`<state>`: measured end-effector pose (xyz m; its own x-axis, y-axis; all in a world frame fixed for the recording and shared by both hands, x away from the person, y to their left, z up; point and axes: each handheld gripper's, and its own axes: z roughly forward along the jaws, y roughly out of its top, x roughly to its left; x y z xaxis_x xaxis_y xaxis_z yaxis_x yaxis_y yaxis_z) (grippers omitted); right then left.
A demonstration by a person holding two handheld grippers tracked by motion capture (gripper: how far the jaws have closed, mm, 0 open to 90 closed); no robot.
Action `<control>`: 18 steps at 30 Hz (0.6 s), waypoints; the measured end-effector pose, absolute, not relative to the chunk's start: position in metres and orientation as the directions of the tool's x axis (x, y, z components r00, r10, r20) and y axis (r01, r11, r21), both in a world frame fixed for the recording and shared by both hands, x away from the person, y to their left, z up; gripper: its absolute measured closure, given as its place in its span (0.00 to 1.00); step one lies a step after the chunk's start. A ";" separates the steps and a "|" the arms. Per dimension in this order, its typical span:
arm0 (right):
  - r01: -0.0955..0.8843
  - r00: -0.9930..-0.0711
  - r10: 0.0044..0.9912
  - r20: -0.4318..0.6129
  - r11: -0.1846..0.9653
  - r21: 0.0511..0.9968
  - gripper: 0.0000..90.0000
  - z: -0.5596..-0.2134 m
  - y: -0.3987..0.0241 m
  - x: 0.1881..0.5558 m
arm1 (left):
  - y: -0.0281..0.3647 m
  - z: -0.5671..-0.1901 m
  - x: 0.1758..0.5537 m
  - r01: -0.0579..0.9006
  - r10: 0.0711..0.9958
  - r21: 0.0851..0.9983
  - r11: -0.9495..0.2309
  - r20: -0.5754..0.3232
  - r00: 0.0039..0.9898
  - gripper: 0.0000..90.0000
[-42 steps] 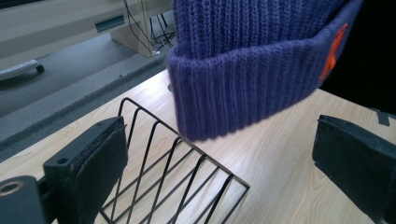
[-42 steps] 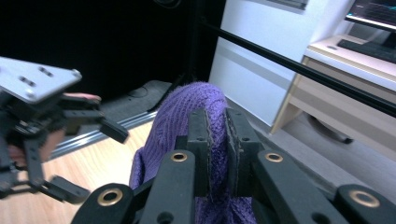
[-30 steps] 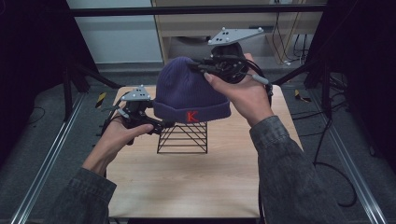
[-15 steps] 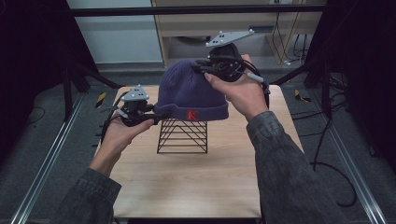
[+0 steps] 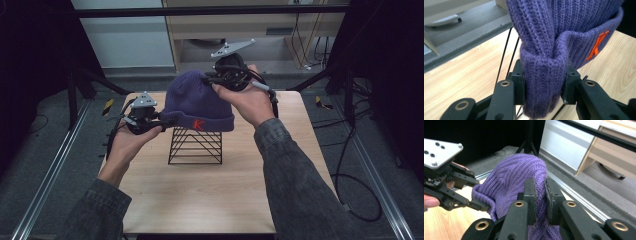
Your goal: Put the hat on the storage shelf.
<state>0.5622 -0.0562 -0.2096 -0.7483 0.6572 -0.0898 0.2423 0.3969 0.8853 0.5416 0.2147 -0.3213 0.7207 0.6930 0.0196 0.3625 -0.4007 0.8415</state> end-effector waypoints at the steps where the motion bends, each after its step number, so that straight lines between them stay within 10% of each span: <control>1: 0.244 -0.749 0.656 -0.092 0.402 0.883 0.90 -0.212 -0.055 0.563 | 0.216 -0.324 0.541 0.365 0.691 0.837 -0.407 0.021 0.722 0.69; 18: 0.266 -0.774 0.624 -0.111 0.479 0.836 0.90 -0.240 -0.043 0.564 | 0.220 -0.357 0.540 0.401 0.687 0.804 -0.439 0.013 0.726 0.69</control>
